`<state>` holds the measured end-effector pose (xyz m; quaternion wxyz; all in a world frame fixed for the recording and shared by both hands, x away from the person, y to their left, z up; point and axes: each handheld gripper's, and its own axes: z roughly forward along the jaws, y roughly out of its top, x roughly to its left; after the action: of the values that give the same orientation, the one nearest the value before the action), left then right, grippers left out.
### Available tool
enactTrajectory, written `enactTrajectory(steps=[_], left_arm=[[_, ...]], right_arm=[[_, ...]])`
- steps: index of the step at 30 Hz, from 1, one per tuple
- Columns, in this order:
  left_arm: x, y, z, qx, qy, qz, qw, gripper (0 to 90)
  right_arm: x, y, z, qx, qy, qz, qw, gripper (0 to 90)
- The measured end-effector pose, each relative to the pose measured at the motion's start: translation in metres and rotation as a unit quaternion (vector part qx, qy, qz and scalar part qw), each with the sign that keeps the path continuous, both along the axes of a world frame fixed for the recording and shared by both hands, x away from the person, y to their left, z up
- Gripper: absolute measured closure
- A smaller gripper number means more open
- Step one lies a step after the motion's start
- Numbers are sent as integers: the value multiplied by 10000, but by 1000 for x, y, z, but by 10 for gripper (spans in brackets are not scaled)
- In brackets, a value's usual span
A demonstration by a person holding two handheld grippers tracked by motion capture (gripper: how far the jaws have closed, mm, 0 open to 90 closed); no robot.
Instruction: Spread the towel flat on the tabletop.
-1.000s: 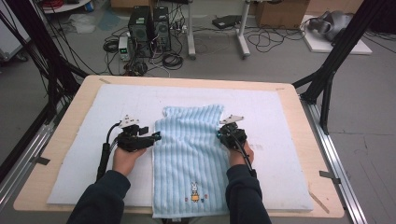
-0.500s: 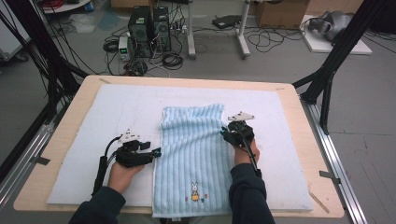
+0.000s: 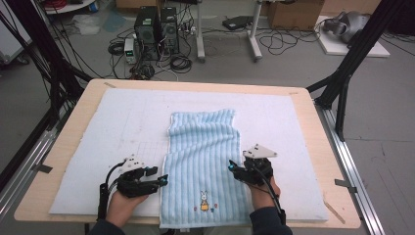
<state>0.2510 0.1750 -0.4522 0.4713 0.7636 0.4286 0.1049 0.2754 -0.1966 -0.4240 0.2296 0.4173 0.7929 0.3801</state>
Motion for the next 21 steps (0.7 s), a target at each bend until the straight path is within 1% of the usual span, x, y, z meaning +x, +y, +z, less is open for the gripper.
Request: enactTrajectory(steps=[1,2,3,4,5,6,7,9,10,11,12,13,14,15,16,17,18,19,20,21], left_arm=[[-3,-1,-1,11,-5,-40,10000,396],[-5,-2,-1,42,-35,-44,10000,351],[-7,-3,0,53,-88,-13,9999,314],[-10,-4,0,65,-98,43,9999,271],[-10,-5,-1,132,-83,98,9998,244],[-10,-5,-1,132,-83,98,9998,236],[-12,-6,-2,185,-43,72,9998,240],[-13,-7,-2,162,-75,29,9998,254],[-14,-7,-2,220,-82,15,9997,279],[-14,-9,-2,262,-62,-11,9996,279],[-16,-10,-3,346,-107,-4,9993,292],[-16,-11,-3,387,-136,-9,9992,336],[-16,-12,-3,472,-169,-5,9987,363],[-16,-12,-3,472,-169,-5,9987,389],[-16,-12,-2,509,-184,35,9985,389],[-17,-11,-2,528,-214,60,9984,442],[-17,-11,-2,528,-214,60,9984,472],[-18,-11,-3,537,-245,19,9983,472],[-19,-11,-3,542,-280,-71,9981,557],[-21,-13,-3,606,-353,-124,9975,641]], right_arm=[[-4,-1,-3,-19,42,8,10000,343],[-8,-2,-5,-32,116,-21,9999,337],[-12,-2,-7,-39,158,-20,9999,336],[-16,-3,-10,-84,180,-12,9998,330],[-19,-4,-11,-89,184,-12,9998,320],[-22,-4,-12,-73,214,-6,9997,304],[-26,-5,-14,-75,248,14,9997,288],[-30,-7,-15,-56,299,63,9995,247],[-32,-7,-15,-45,346,107,9993,223],[-32,-7,-15,-45,346,107,9993,223],[-34,-8,-15,-72,388,137,9991,199],[-38,-9,-16,-67,475,178,9987,162],[-39,-10,-17,-103,545,222,9982,145],[-39,-10,-17,-103,545,222,9982,145],[-40,-10,-17,-93,596,219,9979,145],[-43,-12,-18,-124,641,226,9976,260],[-43,-12,-18,-124,641,226,9976,260],[-44,-13,-18,-107,624,218,9978,320],[-45,-15,-18,-70,594,170,9981,373],[-47,-18,-20,-5,618,117,9980,456]])
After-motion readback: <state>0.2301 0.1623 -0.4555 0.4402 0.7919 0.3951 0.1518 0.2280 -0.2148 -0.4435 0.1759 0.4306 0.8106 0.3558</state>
